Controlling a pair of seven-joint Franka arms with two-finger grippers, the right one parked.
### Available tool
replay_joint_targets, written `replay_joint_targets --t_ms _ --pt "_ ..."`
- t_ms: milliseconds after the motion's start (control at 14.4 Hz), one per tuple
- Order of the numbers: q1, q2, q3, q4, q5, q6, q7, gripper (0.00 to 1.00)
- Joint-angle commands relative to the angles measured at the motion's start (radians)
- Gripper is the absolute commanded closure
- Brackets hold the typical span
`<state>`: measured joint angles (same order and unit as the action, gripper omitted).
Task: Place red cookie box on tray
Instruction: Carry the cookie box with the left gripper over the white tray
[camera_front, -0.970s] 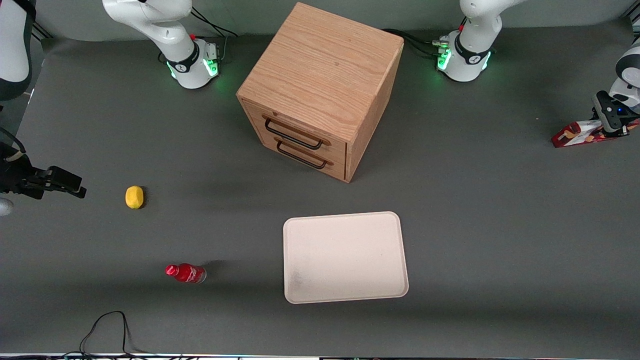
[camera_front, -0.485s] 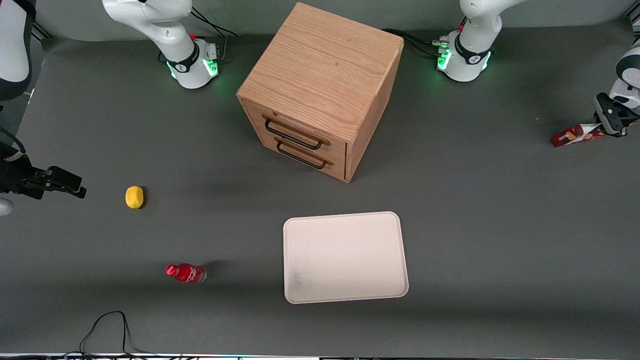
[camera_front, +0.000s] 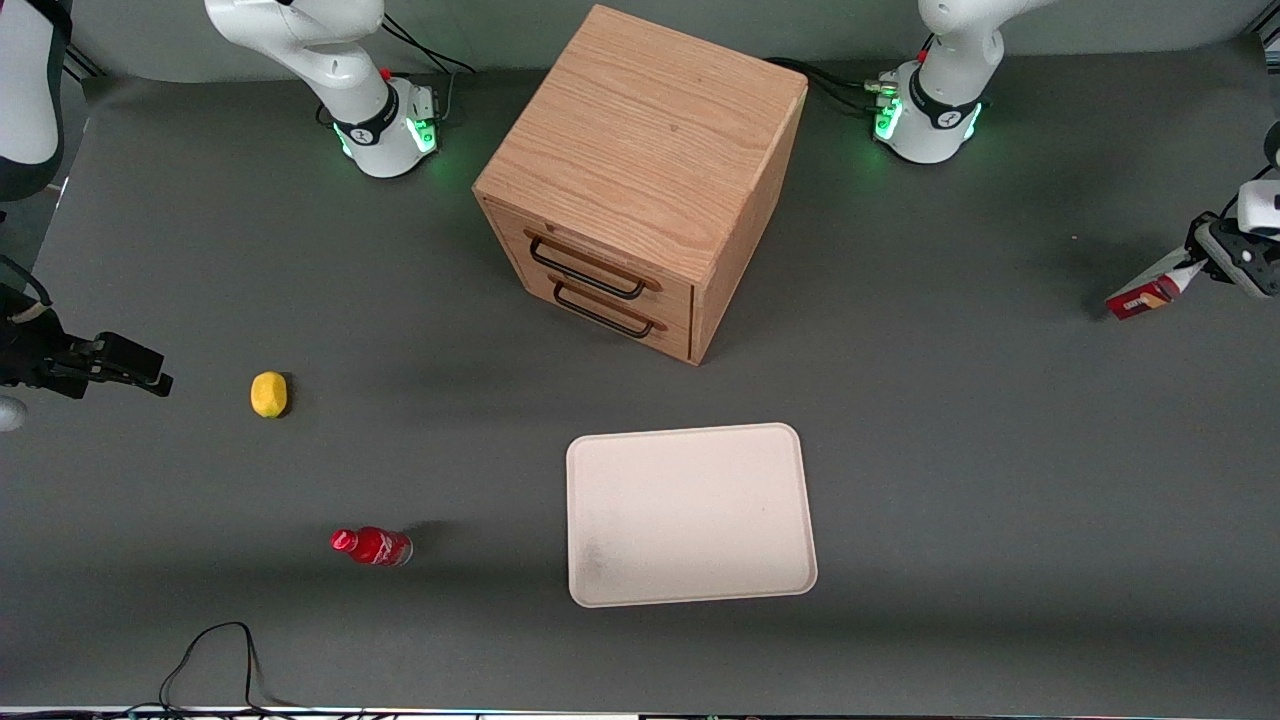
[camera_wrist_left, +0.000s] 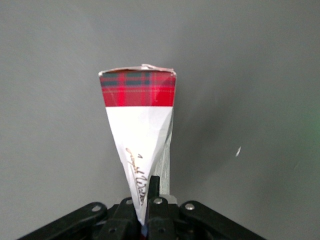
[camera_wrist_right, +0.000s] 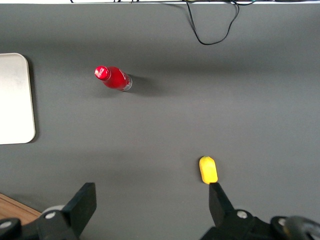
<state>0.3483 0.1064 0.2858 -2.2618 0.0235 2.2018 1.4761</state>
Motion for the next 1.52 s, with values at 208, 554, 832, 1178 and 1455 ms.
replay_joint_targets --t_ms 208,554,832,1178,1455 --pt "-0.100 -0.013 -0.204 0.319 -0.105 -0.373 -0.699 1.00" --pt "-0.202 0.065 -0.391 0.603 -0.117 -0.485 -1.274 1.00" --pt "-0.302 0.200 -0.520 0.807 -0.117 -0.485 -1.655 1.00" --pt "-0.494 0.471 -0.560 1.098 -0.096 -0.461 -2.010 1.00" --pt "-0.571 0.657 -0.557 1.165 0.028 -0.276 -2.028 1.00"
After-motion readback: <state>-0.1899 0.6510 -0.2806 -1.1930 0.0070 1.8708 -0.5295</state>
